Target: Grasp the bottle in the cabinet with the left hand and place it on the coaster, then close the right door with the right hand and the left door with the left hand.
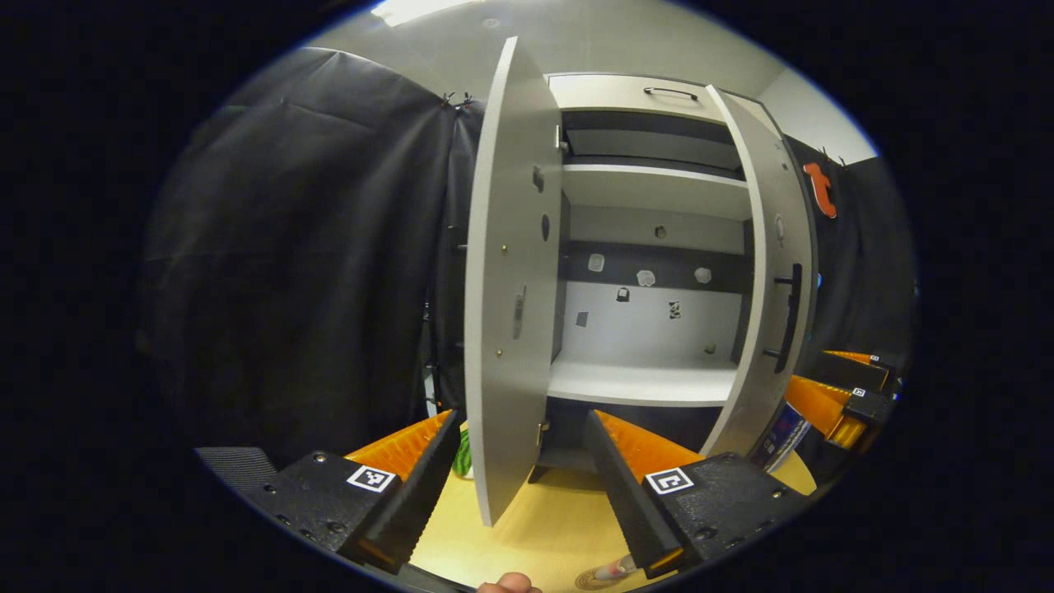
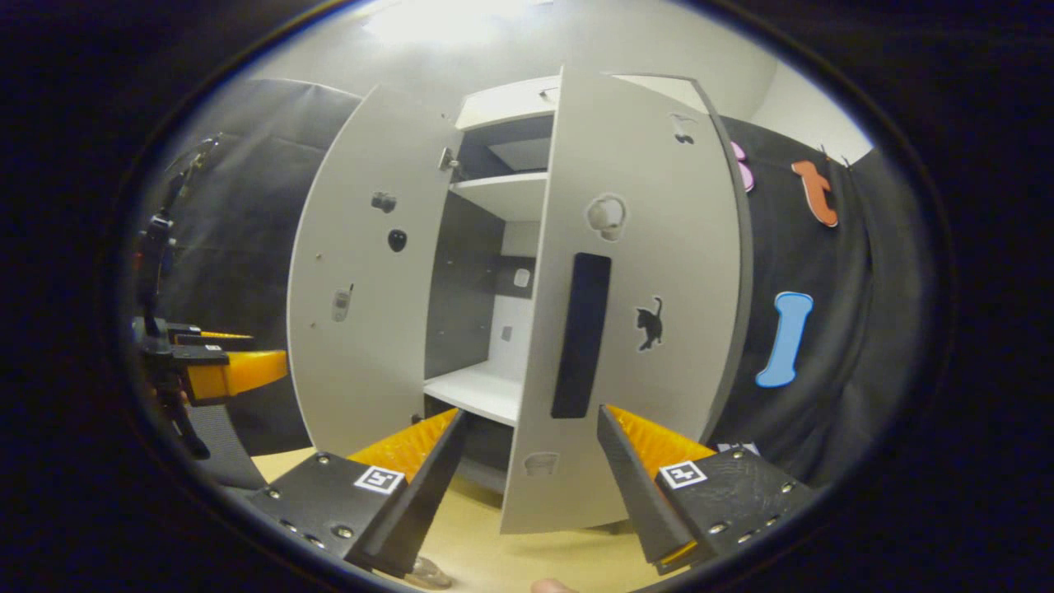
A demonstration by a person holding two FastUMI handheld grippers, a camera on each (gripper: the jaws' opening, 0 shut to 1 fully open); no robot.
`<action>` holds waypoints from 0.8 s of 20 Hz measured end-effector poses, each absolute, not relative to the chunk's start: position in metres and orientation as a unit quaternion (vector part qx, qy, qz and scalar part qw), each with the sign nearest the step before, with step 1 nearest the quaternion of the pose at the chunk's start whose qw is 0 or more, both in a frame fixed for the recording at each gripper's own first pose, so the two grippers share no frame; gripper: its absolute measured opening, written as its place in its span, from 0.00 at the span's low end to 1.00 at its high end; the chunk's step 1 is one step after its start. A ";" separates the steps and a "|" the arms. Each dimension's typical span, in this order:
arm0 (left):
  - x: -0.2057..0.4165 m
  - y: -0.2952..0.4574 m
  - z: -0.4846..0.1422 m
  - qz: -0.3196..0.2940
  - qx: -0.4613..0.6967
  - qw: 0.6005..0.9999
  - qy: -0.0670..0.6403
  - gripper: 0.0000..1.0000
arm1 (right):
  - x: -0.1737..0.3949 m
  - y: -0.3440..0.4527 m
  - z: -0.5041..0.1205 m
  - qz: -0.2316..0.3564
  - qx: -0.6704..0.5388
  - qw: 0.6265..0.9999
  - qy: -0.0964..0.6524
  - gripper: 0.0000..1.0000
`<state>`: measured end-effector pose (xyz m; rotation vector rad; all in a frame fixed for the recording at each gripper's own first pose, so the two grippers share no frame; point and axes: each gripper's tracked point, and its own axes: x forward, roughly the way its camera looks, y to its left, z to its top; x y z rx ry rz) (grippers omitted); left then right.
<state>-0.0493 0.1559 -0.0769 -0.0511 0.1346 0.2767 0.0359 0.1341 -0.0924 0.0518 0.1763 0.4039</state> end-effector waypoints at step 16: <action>-0.059 0.187 -0.081 0.178 -0.029 0.981 0.066 0.95 | 0.027 0.128 -0.096 0.195 0.039 0.975 0.097 0.93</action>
